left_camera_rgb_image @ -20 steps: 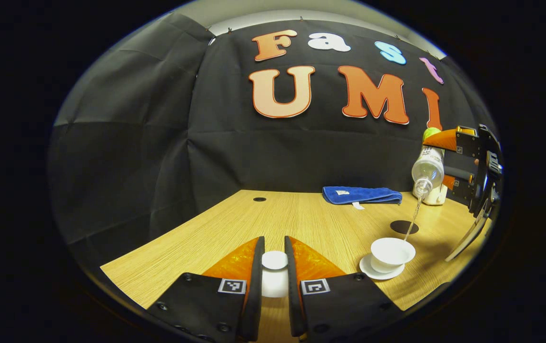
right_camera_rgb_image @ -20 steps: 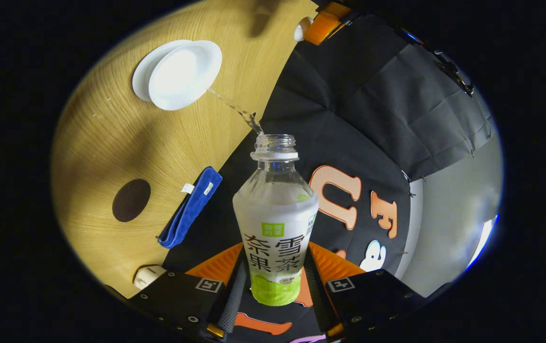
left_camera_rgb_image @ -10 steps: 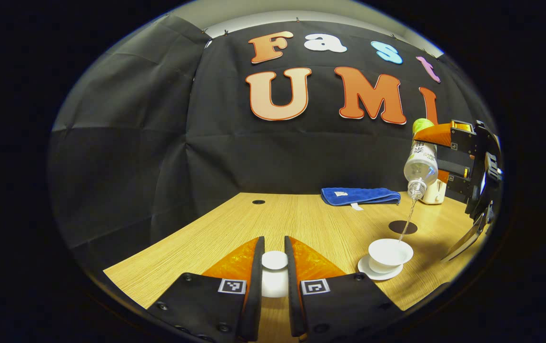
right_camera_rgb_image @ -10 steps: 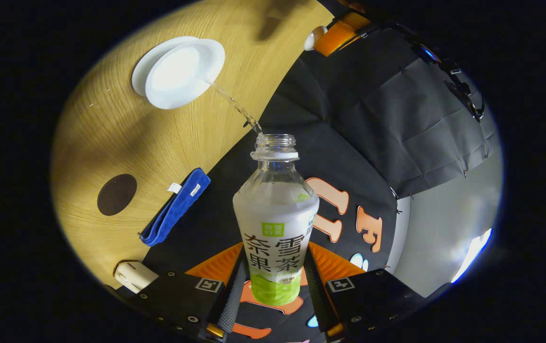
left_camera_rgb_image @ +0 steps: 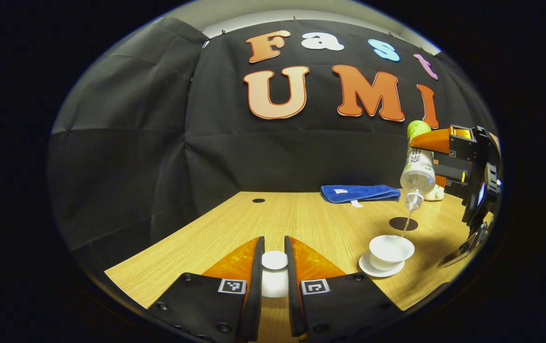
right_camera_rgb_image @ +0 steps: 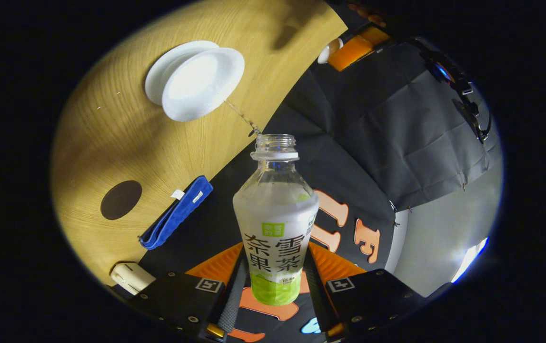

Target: Open the teacup lid with one hand, grasp the water bottle and pour water into the teacup with the other hand; after pouring, place the water bottle on the coaster and then close the teacup lid.

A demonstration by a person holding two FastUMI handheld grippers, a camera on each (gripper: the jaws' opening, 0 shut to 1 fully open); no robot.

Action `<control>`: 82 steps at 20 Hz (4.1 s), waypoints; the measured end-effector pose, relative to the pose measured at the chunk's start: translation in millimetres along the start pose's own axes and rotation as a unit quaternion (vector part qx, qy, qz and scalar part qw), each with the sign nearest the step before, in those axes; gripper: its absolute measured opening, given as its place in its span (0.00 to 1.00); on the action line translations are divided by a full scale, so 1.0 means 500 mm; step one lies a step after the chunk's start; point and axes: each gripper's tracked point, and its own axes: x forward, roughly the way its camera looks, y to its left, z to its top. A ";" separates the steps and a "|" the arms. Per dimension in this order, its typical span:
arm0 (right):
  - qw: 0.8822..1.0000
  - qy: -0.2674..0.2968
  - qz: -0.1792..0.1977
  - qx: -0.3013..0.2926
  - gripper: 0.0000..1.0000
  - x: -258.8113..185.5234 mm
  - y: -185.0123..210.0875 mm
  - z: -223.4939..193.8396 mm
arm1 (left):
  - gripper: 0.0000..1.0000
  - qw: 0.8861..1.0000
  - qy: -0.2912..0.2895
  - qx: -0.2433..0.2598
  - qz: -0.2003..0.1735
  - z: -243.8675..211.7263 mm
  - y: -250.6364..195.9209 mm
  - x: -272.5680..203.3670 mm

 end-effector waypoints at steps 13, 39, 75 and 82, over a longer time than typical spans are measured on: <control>0.967 -0.008 0.125 0.221 0.65 -0.032 0.143 0.100 | 0.27 1.000 -0.006 0.000 -0.011 0.012 -0.030 -0.007; 0.571 0.084 0.086 0.812 0.68 -0.043 0.213 0.209 | 0.28 0.997 -0.047 0.005 -0.054 0.088 -0.158 -0.018; 0.400 0.149 0.147 0.892 0.82 -0.047 0.341 0.319 | 0.28 0.994 -0.036 0.004 -0.099 0.081 -0.271 -0.011; 0.412 0.130 0.135 0.892 0.97 -0.082 0.310 0.292 | 0.28 0.992 -0.046 -0.013 -0.119 0.102 -0.331 0.004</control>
